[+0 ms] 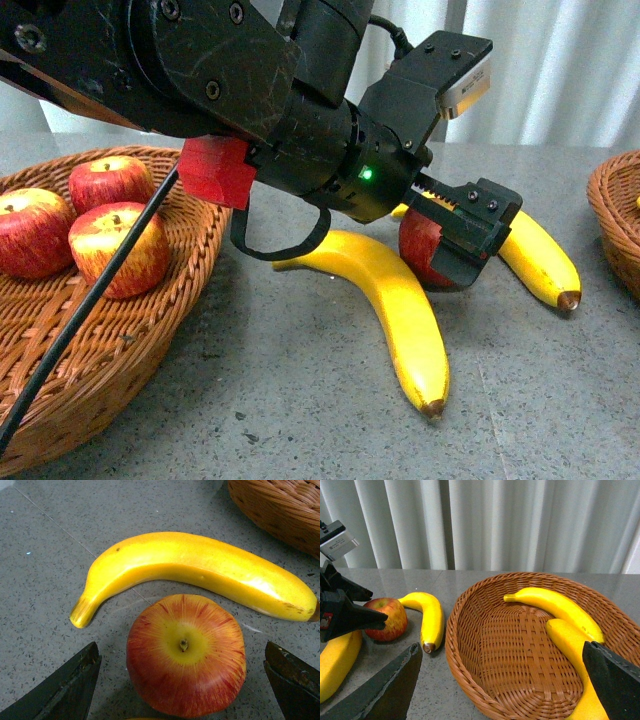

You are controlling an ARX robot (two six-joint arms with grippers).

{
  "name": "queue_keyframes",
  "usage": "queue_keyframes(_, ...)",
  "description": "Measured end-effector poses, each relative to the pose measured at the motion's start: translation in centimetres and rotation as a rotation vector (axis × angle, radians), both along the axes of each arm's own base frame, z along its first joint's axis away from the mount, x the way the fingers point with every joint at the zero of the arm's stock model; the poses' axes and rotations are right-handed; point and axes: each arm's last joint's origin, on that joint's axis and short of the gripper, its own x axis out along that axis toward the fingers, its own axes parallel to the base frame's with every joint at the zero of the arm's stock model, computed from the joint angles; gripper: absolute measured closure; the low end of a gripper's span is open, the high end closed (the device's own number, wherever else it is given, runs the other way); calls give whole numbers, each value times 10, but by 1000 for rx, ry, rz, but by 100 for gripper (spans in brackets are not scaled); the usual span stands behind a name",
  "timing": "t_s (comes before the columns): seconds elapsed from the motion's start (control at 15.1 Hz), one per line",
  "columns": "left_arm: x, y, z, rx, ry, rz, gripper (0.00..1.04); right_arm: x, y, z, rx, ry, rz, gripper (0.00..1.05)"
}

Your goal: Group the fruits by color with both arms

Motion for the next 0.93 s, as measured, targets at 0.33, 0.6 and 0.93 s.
queue_keyframes(0.33,7,-5,-21,15,37,-11,7,0,0,0,0,0,0,7)
queue_keyframes(0.6,7,-12,-16,4,20,-25,37,0,0,0,0,0,0,7)
queue_keyframes(0.93,5,-4,20,12,-85,98,39,0,0,0,0,0,0,7)
